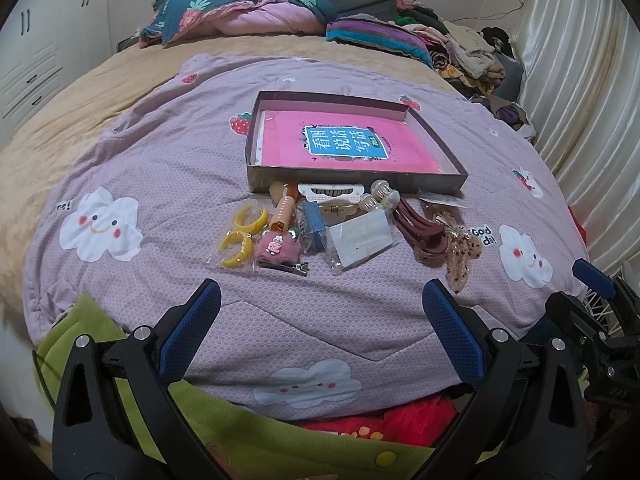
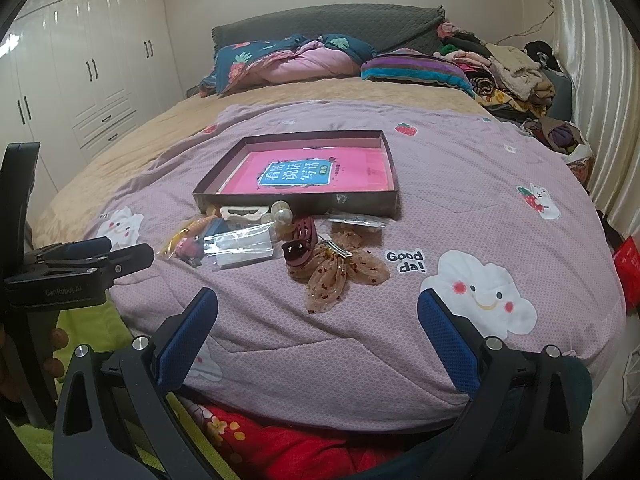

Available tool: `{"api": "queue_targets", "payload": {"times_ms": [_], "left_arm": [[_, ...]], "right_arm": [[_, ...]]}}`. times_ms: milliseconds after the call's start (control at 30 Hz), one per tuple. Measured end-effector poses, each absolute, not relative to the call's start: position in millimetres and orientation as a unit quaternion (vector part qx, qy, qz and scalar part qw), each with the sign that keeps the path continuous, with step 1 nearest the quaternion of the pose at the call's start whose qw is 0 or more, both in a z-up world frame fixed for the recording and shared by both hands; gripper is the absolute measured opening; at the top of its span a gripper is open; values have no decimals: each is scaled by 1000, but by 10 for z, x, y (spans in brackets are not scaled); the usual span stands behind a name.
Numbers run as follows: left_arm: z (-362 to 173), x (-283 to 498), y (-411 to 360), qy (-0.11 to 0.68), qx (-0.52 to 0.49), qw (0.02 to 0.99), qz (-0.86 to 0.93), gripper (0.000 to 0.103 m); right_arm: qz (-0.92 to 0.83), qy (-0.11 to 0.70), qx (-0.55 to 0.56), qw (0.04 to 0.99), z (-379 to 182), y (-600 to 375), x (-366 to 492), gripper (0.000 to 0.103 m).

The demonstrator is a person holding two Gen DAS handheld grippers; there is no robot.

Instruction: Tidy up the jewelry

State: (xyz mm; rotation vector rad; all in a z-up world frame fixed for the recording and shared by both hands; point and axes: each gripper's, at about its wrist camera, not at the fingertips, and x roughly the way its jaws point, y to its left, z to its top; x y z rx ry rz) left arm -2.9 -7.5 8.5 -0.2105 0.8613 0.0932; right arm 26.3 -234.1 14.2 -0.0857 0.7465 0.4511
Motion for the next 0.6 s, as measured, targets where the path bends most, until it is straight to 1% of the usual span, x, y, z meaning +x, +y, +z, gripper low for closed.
{"api": "queue_targets", "payload": {"times_ms": [600], "left_arm": [[80,-17,-74,415,-101,903,44,95]], "right_arm": [[218,361,-39,906,143,-2353,269,99]]}}
